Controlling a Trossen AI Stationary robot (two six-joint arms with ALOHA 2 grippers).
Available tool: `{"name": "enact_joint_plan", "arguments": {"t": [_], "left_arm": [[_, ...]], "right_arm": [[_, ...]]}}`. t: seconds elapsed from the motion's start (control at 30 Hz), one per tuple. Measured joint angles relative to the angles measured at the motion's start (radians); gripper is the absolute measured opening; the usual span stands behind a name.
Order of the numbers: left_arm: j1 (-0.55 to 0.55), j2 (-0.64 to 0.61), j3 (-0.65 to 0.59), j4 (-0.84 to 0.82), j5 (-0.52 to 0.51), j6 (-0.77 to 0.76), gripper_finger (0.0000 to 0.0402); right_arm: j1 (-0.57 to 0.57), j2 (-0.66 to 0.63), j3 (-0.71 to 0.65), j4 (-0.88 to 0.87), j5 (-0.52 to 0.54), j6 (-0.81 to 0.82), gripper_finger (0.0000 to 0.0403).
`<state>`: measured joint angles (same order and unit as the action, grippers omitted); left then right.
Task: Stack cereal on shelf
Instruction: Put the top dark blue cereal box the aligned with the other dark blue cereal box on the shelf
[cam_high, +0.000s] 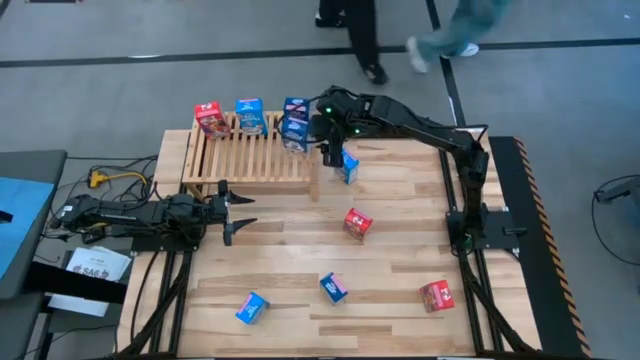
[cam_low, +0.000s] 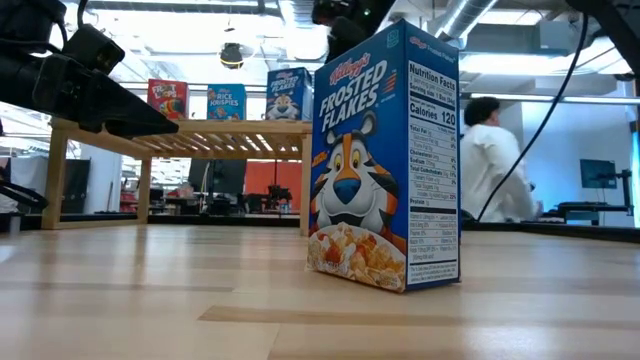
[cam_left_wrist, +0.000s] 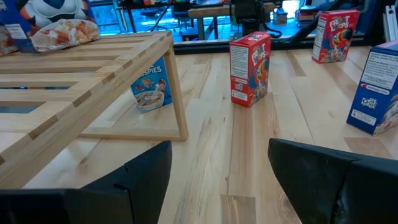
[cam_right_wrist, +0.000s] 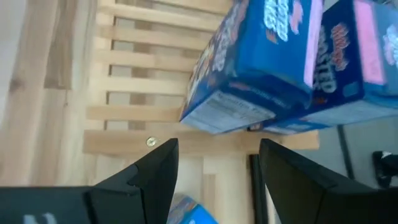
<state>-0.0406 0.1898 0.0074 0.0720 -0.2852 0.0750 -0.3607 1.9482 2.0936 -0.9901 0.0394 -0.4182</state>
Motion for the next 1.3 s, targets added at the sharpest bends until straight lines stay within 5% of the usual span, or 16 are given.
{"name": "enact_joint_plan", "arguments": {"t": [0.4,1.3], "left_arm": [[0.0,0.0,0.0,0.0,0.0,0.0,0.0258],[0.0,0.0,0.0,0.0,0.001,0.0,0.0258]], "right_arm": [[0.023,-0.006,0.0,-0.008,-0.244,0.081,0.0249],[0.043,0.004,-0.07,0.21,-0.087,0.159,0.0249]]}}
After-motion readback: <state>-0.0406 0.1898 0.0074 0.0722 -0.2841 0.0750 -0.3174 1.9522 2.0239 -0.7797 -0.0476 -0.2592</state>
